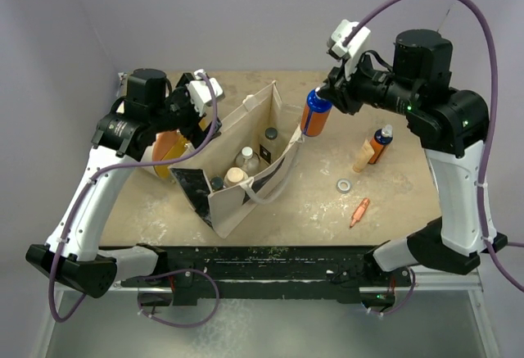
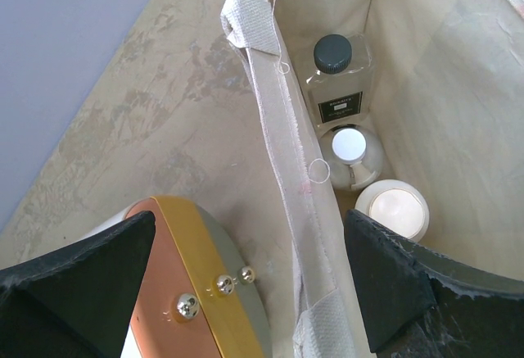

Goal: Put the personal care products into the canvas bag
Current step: Place the care product in the canvas bag.

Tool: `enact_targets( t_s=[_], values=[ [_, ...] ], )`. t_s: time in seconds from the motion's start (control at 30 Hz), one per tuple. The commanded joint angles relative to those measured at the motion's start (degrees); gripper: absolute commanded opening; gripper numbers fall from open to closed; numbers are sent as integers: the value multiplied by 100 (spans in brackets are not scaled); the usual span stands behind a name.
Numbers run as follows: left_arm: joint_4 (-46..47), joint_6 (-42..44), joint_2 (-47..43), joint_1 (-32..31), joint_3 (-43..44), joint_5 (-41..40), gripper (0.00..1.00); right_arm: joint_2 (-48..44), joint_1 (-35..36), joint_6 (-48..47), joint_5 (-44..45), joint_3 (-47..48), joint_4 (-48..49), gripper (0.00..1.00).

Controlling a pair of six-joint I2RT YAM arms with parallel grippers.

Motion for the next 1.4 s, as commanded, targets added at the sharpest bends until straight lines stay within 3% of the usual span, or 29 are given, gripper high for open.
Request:
enact_targets(
  t_s=[0.0, 0.53, 0.9, 1.37],
  values=[
    [243, 102, 0, 30, 83, 169, 99, -2, 92, 229, -119, 607, 626, 0],
    [286, -4, -101, 33, -196, 480, 98, 1056, 512, 420, -401, 1645, 651, 0],
    [421, -194, -267, 32, -457, 763, 91, 1243, 584, 479, -785, 597, 1160, 0],
    [501, -292, -367, 28, -738, 957, 78, 1316, 581, 124, 710, -67, 1648, 0]
  ],
)
